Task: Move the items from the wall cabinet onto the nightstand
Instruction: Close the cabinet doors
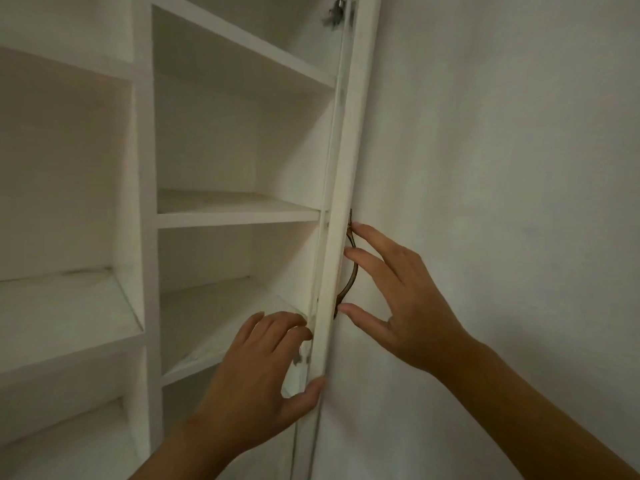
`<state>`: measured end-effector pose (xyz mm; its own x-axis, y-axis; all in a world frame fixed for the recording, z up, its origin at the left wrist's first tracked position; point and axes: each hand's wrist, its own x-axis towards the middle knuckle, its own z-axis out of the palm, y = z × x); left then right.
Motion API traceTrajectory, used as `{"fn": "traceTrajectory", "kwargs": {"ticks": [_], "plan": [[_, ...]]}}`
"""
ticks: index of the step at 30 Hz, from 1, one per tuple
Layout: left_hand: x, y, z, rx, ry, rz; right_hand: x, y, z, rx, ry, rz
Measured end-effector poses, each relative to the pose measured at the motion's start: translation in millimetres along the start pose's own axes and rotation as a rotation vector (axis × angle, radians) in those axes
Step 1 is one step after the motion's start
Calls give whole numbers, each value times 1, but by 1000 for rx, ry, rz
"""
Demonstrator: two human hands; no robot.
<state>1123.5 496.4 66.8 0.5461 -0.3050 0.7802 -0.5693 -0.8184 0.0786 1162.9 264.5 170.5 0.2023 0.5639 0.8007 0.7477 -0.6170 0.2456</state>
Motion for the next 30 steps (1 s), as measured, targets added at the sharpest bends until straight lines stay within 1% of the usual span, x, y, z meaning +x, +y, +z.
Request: {"fn": "traceTrajectory", "kwargs": {"ticks": [8, 15, 19, 22, 30], "plan": [[-27, -44, -31, 135, -7, -119, 48, -21, 46, 52, 83, -163], [-41, -75, -54, 300, -1, -238, 87, -38, 89, 103, 75, -196], [-47, -89, -60, 346, 1, -290, 99, -44, 107, 166, 91, -213], [-51, -98, -64, 381, -4, -335, 104, -46, 117, 193, 73, -218], [-57, -127, -65, 407, -55, -539, 103, -53, 150, 173, -14, -210]]}}
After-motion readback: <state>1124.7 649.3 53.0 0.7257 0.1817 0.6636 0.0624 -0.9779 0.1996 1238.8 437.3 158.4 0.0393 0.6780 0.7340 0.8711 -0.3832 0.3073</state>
